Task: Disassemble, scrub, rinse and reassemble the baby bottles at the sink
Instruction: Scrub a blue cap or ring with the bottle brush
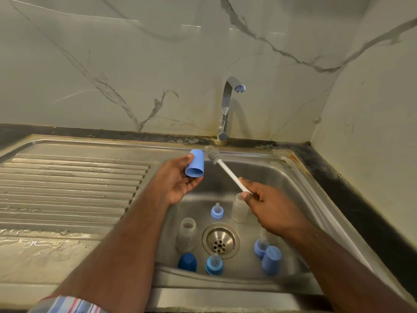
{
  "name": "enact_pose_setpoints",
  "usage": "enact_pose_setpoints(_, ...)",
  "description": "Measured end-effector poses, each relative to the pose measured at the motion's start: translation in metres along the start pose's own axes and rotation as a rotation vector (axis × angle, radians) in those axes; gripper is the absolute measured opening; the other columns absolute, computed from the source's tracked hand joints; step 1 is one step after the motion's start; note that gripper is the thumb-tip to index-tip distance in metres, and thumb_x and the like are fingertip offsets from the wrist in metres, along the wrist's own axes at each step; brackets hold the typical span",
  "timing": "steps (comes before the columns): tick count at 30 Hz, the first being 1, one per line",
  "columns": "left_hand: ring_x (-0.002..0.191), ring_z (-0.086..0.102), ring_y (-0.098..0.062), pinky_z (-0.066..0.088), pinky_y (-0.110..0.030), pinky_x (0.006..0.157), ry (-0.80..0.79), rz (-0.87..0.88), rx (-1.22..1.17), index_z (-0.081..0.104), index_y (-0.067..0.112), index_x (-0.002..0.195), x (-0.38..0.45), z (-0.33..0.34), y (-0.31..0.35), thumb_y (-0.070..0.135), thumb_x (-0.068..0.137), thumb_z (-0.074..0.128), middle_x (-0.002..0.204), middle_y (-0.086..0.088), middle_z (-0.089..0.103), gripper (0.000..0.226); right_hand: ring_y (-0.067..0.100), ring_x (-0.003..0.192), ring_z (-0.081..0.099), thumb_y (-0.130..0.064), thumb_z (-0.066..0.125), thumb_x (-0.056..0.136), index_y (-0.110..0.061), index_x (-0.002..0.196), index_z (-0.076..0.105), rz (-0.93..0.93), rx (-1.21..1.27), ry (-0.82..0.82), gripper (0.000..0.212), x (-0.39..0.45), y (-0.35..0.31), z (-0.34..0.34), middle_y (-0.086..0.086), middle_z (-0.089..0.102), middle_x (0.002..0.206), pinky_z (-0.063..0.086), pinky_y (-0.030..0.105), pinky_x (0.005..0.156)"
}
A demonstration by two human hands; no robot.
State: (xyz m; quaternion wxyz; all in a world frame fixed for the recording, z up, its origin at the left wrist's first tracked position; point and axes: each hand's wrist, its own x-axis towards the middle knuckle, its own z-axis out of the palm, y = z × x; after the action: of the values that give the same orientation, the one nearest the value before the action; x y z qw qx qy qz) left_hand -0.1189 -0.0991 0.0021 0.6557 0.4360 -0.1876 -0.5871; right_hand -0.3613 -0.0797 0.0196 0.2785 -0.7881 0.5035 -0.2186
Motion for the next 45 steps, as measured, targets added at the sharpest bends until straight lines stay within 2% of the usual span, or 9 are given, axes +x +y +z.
enact_pose_setpoints(6,0.09,0.065,-0.025,0.056,-0.038,0.079,-0.007,-0.022,-0.034,0.062,0.006,0.109,-0.002,0.002,0.001,0.019,0.097,0.064,0.098,-0.014,0.067,0.018,0.001,0.05,0.048,-0.034,0.052,0.103,-0.045,0.142,0.05,-0.031,0.102,-0.041,0.041,-0.004,0.0,0.003,-0.019,0.059,0.059,0.044,0.02,0.053)
enact_pose_setpoints(11,0.092,0.065,-0.024,0.058,-0.036,0.07,-0.011,-0.028,-0.032,0.061,0.007,0.117,-0.003,0.002,0.0,0.021,0.095,0.068,0.107,-0.014,0.065,0.027,0.002,0.051,0.049,-0.038,0.049,0.104,-0.046,0.146,0.044,-0.027,0.023,-0.008,0.043,0.003,0.0,0.008,-0.014,0.056,0.064,0.041,0.015,0.051)
enact_pose_setpoints(17,0.089,0.064,-0.021,0.059,-0.03,0.068,-0.007,-0.015,-0.048,0.063,0.008,0.118,-0.003,0.004,-0.002,0.022,0.095,0.069,0.109,-0.012,0.064,0.028,0.004,0.075,0.062,-0.041,0.045,0.104,-0.046,0.148,0.039,-0.03,-0.034,0.019,0.045,0.004,0.0,0.011,-0.017,0.066,0.105,0.044,0.007,0.056)
enact_pose_setpoints(21,0.09,0.065,-0.02,0.056,-0.028,0.079,-0.073,0.038,-0.042,0.066,0.01,0.121,-0.003,0.005,-0.001,0.01,0.093,0.068,0.112,-0.011,0.068,0.028,0.0,0.058,0.056,-0.04,0.046,0.104,-0.044,0.147,0.043,-0.02,0.012,0.017,0.043,0.006,0.003,0.013,-0.021,0.056,0.076,0.04,0.01,0.055)
enact_pose_setpoints(26,0.088,0.062,-0.02,0.048,-0.027,0.076,-0.081,0.088,0.071,0.068,0.01,0.106,-0.003,0.005,-0.002,-0.003,0.092,0.062,0.104,-0.013,0.067,0.02,-0.005,0.057,0.053,-0.038,0.047,0.104,-0.041,0.148,0.044,-0.024,0.045,0.009,0.044,0.003,0.004,0.015,-0.024,0.047,0.073,0.037,0.009,0.056)
enact_pose_setpoints(31,0.09,0.061,-0.019,0.05,-0.024,0.069,-0.041,0.137,0.072,0.07,0.014,0.111,-0.002,0.006,-0.003,-0.012,0.086,0.064,0.11,-0.011,0.066,0.036,-0.002,0.076,0.059,-0.041,0.044,0.105,-0.043,0.149,0.039,-0.026,-0.05,0.04,0.045,0.003,0.001,0.009,-0.018,0.065,0.114,0.039,0.006,0.06)
enact_pose_setpoints(35,0.081,0.059,-0.015,0.051,-0.02,0.064,0.006,0.15,0.042,0.06,0.011,0.109,0.0,0.007,-0.003,-0.01,0.088,0.064,0.104,-0.012,0.064,0.03,-0.003,0.074,0.058,-0.041,0.045,0.104,-0.044,0.148,0.04,-0.05,-0.024,0.019,0.044,-0.002,-0.003,0.011,-0.017,0.064,0.111,0.04,0.003,0.057)
enact_pose_setpoints(42,0.074,0.059,-0.012,0.051,-0.018,0.064,-0.012,0.182,0.069,0.063,0.006,0.122,0.004,0.003,-0.005,-0.011,0.086,0.068,0.099,-0.011,0.068,0.04,0.003,0.08,0.06,-0.042,0.045,0.104,-0.044,0.149,0.038,-0.026,-0.054,0.041,0.045,0.003,0.0,0.01,-0.014,0.066,0.118,0.04,0.003,0.059)
enact_pose_setpoints(45,0.075,0.064,-0.012,0.054,-0.018,0.065,-0.047,0.202,0.049,0.065,0.007,0.116,0.005,0.003,-0.005,-0.015,0.082,0.068,0.096,-0.009,0.071,0.04,0.002,0.084,0.062,-0.042,0.046,0.104,-0.046,0.147,0.041,-0.074,-0.015,0.003,0.044,-0.003,-0.005,0.014,-0.018,0.066,0.115,0.045,0.007,0.065)
